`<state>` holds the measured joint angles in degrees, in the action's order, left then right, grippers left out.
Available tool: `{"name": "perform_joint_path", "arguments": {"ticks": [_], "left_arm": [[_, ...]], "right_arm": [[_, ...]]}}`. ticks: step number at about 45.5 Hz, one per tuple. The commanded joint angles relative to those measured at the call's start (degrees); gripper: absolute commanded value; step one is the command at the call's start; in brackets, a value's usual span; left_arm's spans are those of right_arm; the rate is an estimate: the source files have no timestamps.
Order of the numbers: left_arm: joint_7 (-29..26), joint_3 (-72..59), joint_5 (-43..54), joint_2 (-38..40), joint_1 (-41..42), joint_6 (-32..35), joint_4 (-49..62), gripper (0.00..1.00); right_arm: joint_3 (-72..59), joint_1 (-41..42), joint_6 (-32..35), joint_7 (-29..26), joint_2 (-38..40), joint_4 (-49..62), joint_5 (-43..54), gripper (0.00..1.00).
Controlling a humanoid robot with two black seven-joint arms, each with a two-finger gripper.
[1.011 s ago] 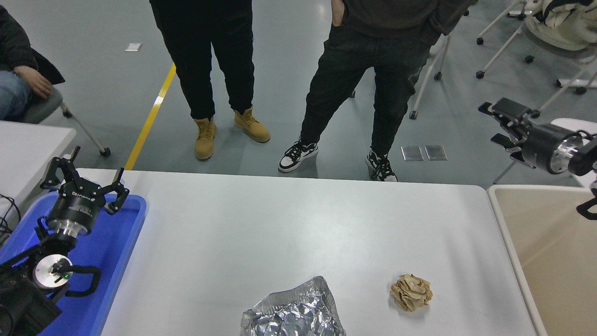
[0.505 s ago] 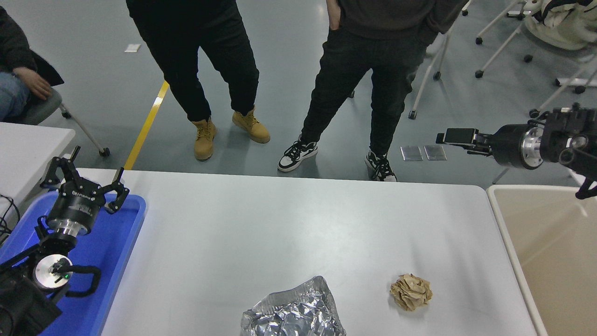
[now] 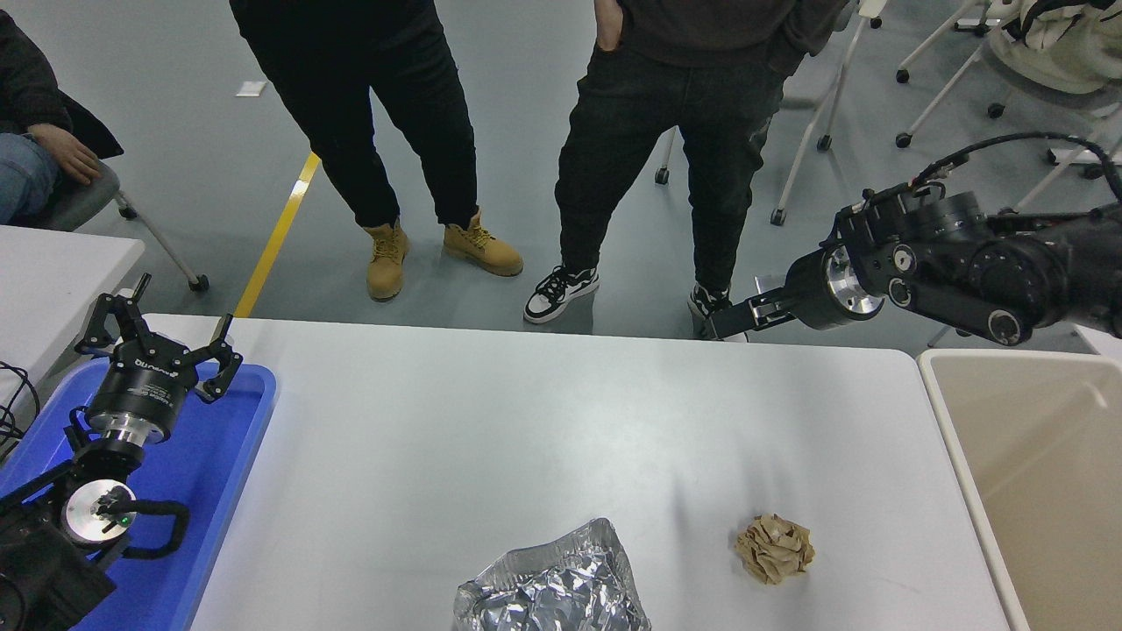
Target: Clean the table surface
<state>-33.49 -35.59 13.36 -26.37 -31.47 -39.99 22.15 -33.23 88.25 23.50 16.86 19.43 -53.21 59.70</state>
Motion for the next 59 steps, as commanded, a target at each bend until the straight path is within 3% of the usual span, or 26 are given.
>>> {"name": "perform_joint_path", "arguments": {"ticks": [1,33,59], "left_arm": [[0.0,0.0,0.0,0.0,0.0,0.0,0.0,1.0],[0.0,0.0,0.0,0.0,0.0,0.0,0.0,1.0],[0.0,0.0,0.0,0.0,0.0,0.0,0.0,1.0]], "right_arm": [[-1.7,1.2,3.2,0.0,-2.1,-7.3,0.4,0.99],[-1.8,-8.2,3.2,-0.2,-15.7,-2.7,5.1,0.99],[-1.5,-14.9,3.0,-0.3,-17.4,-1.2,5.5,0.99]]}}
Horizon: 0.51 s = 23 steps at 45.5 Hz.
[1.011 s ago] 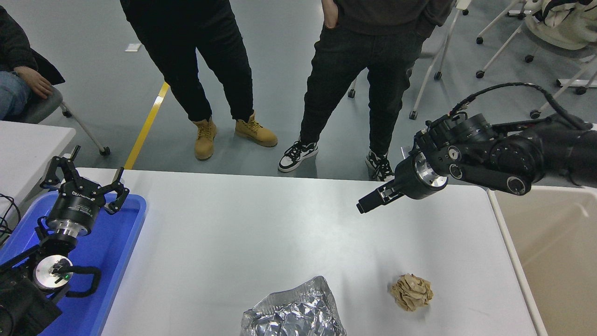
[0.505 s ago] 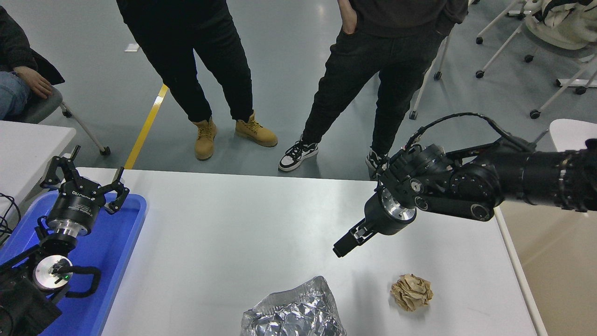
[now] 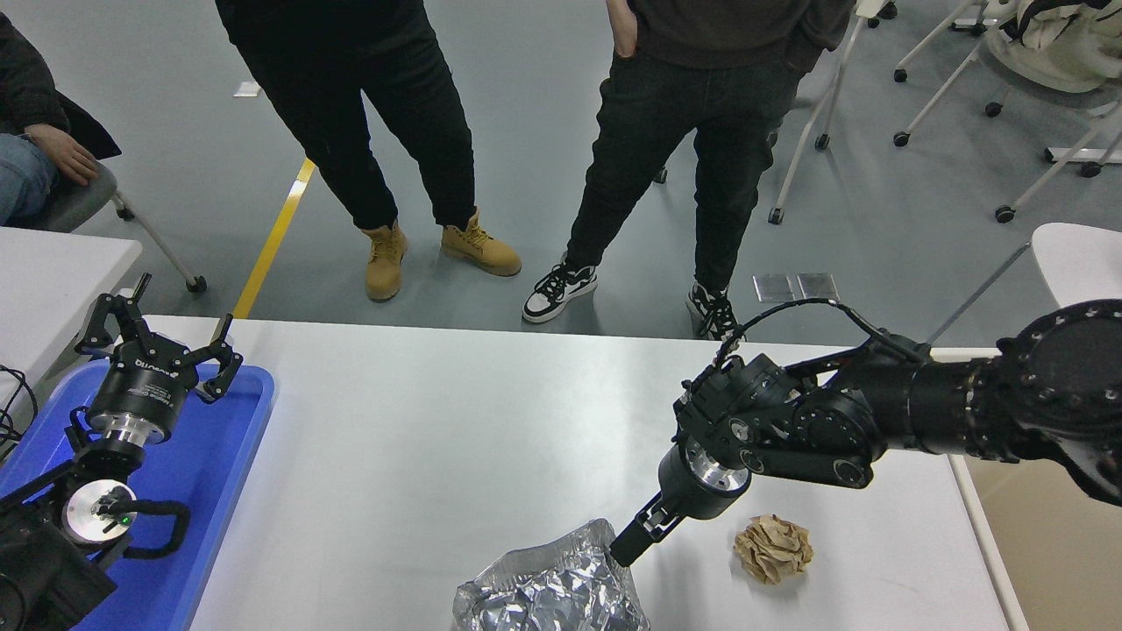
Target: Clean the table surface
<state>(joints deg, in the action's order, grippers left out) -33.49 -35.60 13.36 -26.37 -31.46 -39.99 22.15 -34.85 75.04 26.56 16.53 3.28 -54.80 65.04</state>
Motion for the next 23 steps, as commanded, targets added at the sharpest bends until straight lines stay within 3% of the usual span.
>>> {"name": "perform_joint_path", "arguments": {"ticks": [1,23], "left_arm": [[0.0,0.0,0.0,0.0,0.0,0.0,0.0,1.0],[0.0,0.0,0.0,0.0,0.0,0.0,0.0,1.0]], "right_arm": [[0.1,-1.7,-0.1,0.0,-1.4,0.5,0.2,0.99],[0.6,-8.7,-1.3,0.0,-3.3,6.3,0.8,0.96]]}}
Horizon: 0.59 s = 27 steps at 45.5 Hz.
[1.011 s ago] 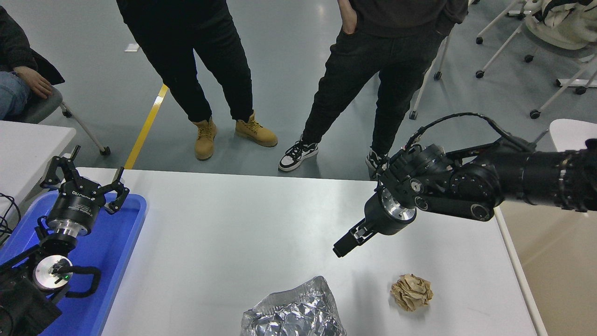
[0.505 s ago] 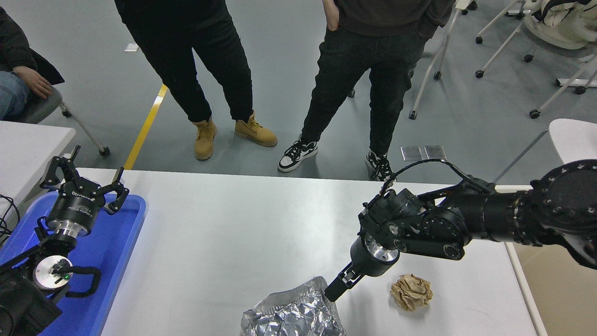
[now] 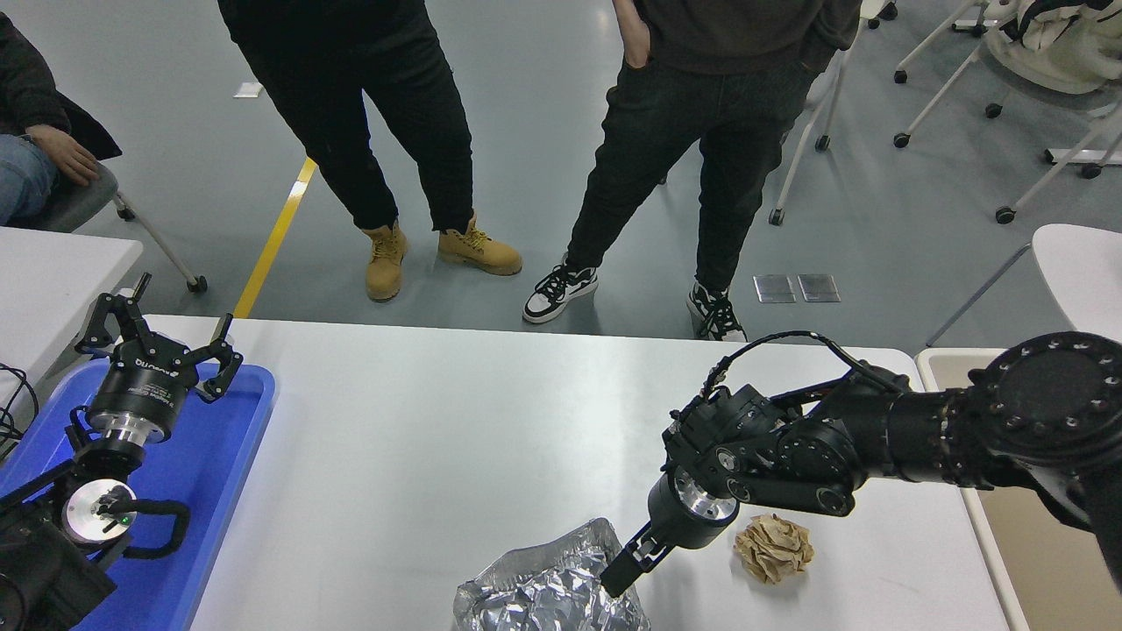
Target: Clean the table surface
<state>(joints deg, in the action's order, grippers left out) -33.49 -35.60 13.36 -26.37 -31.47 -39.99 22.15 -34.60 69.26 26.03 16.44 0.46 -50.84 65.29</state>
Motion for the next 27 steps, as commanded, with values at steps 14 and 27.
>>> {"name": "perform_joint_path", "arguments": {"ticks": [14,27], "left_arm": [[0.0,0.0,0.0,0.0,0.0,0.0,0.0,1.0],[0.0,0.0,0.0,0.0,0.0,0.0,0.0,1.0]], "right_arm": [[-0.2,-1.9,-0.8,1.8,0.0,2.2,3.5,0.48],[-0.2,-0.1,-0.7,9.9,1.3,2.1,9.8,0.0]]}}
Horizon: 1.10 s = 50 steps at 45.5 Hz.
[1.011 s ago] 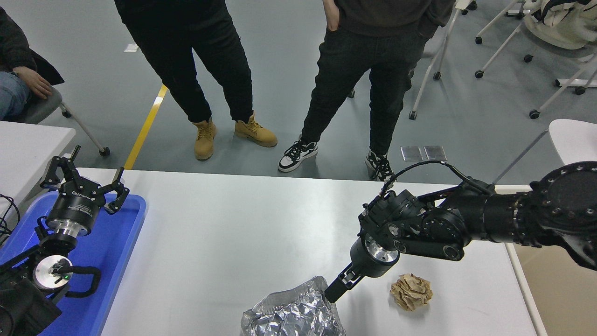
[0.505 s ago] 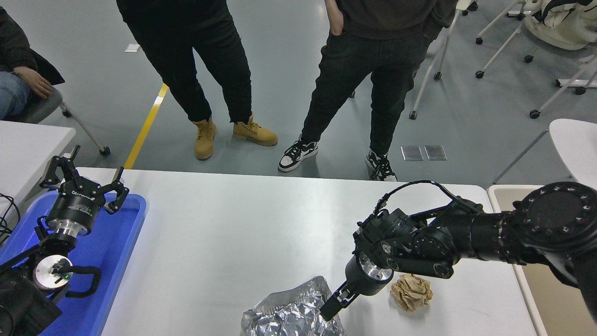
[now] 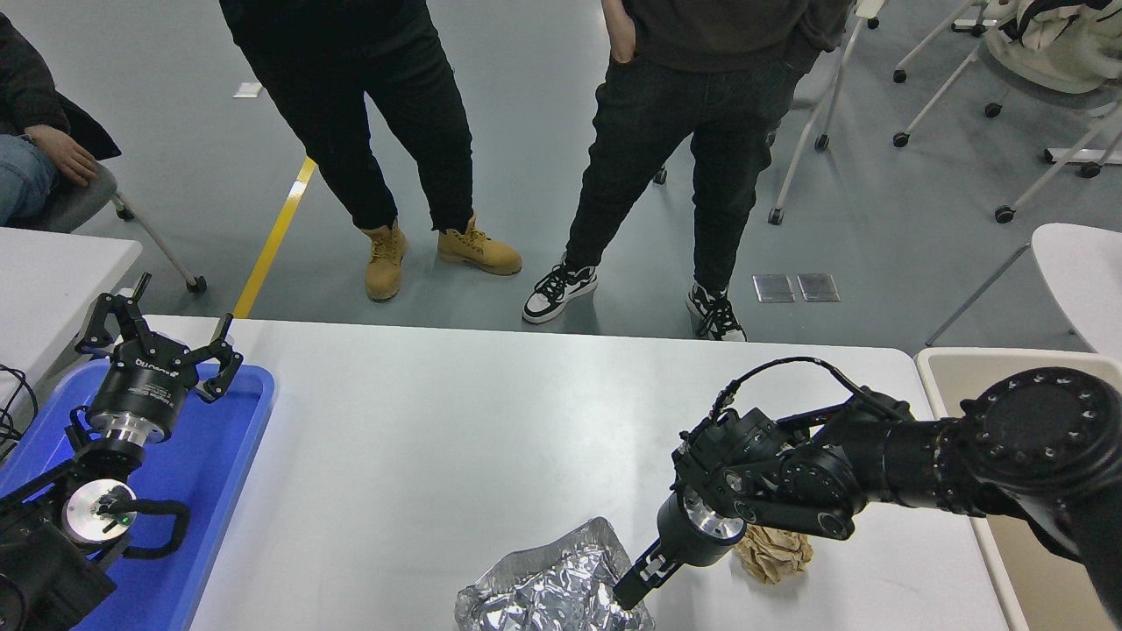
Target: Clean the table surface
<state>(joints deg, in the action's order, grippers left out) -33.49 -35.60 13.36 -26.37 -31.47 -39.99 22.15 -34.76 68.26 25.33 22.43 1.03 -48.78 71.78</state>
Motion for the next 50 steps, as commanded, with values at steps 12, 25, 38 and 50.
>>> {"name": "perform_joint_path", "arguments": {"ticks": [12,25,38,50], "left_arm": [[0.0,0.0,0.0,0.0,0.0,0.0,0.0,1.0],[0.0,0.0,0.0,0.0,0.0,0.0,0.0,1.0],[0.0,0.0,0.0,0.0,0.0,0.0,0.0,1.0],[0.0,0.0,0.0,0.0,0.0,0.0,0.0,1.0]], "right_arm": [[0.2,1.9,-0.1,5.5,1.5,0.0,3.5,0.0],[0.3,3.5,-0.6,6.7,2.7,-0.2,3.5,0.0],[1.5,4.5,-1.1,6.9,4.4,-0.4,3.5,0.0],[4.2,8.3,-1.1,8.7,8.2,-1.5,3.2,0.0]]}}
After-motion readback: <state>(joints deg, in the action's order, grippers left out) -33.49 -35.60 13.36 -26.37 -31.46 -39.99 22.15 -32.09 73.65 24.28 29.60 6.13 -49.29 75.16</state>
